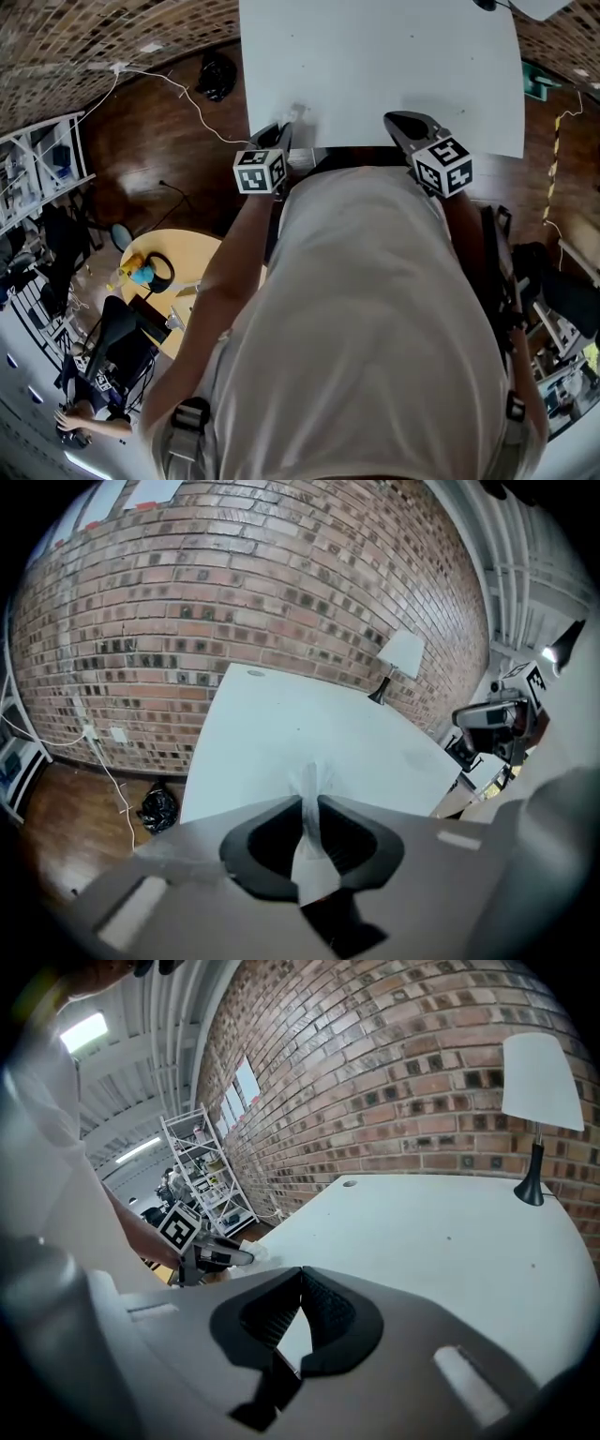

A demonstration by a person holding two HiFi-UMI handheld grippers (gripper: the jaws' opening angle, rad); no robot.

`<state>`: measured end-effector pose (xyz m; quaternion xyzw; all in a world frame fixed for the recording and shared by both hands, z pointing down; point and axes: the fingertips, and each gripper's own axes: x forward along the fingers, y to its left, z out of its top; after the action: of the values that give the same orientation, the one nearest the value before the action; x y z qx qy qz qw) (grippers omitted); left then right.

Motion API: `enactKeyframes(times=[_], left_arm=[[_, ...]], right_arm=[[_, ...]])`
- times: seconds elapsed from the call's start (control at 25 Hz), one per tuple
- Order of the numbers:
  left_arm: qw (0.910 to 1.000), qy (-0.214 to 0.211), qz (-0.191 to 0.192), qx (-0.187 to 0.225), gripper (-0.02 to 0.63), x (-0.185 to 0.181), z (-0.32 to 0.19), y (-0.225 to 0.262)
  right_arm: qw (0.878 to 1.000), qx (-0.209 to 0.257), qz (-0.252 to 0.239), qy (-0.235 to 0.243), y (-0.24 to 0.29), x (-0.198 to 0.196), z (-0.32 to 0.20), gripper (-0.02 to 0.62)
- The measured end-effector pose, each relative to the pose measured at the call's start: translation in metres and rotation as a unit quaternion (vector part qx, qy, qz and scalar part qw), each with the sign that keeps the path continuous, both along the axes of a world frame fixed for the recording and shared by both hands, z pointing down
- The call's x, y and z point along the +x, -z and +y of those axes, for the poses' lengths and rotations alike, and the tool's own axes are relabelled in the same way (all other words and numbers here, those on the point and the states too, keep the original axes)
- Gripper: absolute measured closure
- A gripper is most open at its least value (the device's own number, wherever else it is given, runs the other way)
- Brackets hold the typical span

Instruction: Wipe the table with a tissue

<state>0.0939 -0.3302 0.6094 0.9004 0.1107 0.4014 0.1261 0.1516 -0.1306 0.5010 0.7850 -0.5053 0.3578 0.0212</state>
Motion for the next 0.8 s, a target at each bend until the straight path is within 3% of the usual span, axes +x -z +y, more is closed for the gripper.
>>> enactKeyframes(times=[0.28, 0.52, 0.8], left_arm=[[0.9996, -0.010, -0.025, -0.006, 0.560, 0.029, 0.015, -0.010], [0.9967, -0.041, -0.043, 0.055, 0.563, 0.045, 0.017, -0.017], [0.9857, -0.106, -0.056, 0.119, 0.569, 0.047, 0.023, -0.024]], right_arm=[[0.999, 0.004, -0.019, -0.025, -0.003, 0.020, 0.007, 0.588], [0.999, 0.013, -0.035, -0.025, -0.005, 0.035, 0.014, 0.588], [0.999, 0.018, -0.043, -0.029, -0.006, 0.050, 0.029, 0.588]])
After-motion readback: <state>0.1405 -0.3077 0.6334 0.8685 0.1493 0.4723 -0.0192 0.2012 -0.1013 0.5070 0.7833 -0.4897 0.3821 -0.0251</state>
